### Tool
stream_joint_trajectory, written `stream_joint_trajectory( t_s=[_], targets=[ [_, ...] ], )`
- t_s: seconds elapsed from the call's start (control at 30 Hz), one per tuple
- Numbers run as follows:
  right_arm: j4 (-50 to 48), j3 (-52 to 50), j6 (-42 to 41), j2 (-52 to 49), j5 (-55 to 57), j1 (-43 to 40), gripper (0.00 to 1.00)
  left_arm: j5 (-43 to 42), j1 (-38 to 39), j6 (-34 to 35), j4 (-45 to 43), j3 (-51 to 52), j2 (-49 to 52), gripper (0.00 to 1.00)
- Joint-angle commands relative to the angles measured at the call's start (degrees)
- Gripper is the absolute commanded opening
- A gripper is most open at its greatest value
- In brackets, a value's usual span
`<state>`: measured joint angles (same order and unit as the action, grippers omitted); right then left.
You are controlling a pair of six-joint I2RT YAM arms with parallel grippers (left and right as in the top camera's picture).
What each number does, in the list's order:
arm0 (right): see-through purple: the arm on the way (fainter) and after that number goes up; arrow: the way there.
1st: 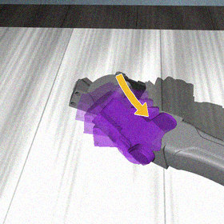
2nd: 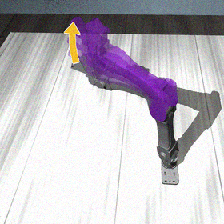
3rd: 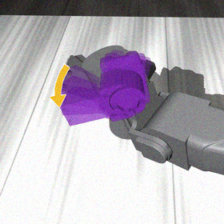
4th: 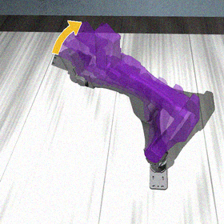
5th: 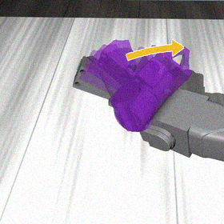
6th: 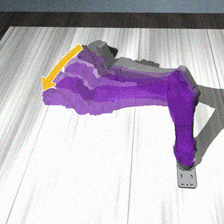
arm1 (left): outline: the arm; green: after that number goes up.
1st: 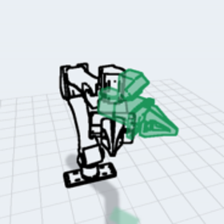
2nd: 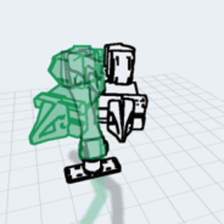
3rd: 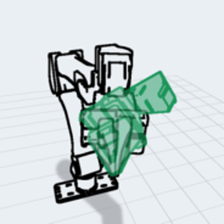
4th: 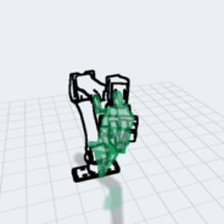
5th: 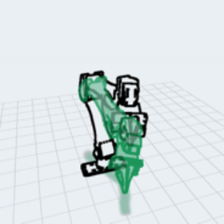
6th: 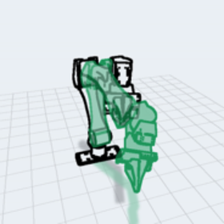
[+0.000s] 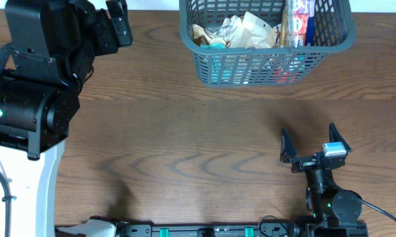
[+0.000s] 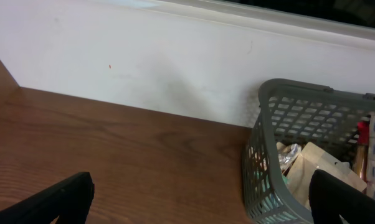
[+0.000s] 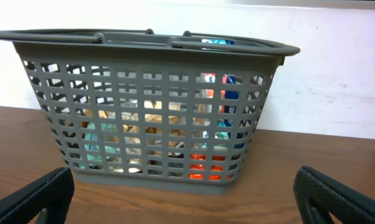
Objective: Pack container
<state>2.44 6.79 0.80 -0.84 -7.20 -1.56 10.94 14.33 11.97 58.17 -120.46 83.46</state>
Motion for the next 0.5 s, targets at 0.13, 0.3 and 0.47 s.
stream_joint_trajectory(
  t_s=[0.13, 0.3, 0.47],
  targets=[
    [-1.1, -1.9, -0.5, 0.5, 1.4, 0.6, 0.99, 0.7, -0.3, -0.3, 0.1, -0.1, -0.2, 0.99],
    [-4.4, -4.2, -0.5, 0.5, 1.4, 0.6, 0.99, 0.7, -0.3, -0.3, 0.1, -0.2, -0.2, 0.99],
    [-5.7, -5.6, -0.5, 0.5, 1.4, 0.6, 0.99, 0.7, -0.3, -0.3, 0.1, -0.2, -0.2, 0.99]
  ],
)
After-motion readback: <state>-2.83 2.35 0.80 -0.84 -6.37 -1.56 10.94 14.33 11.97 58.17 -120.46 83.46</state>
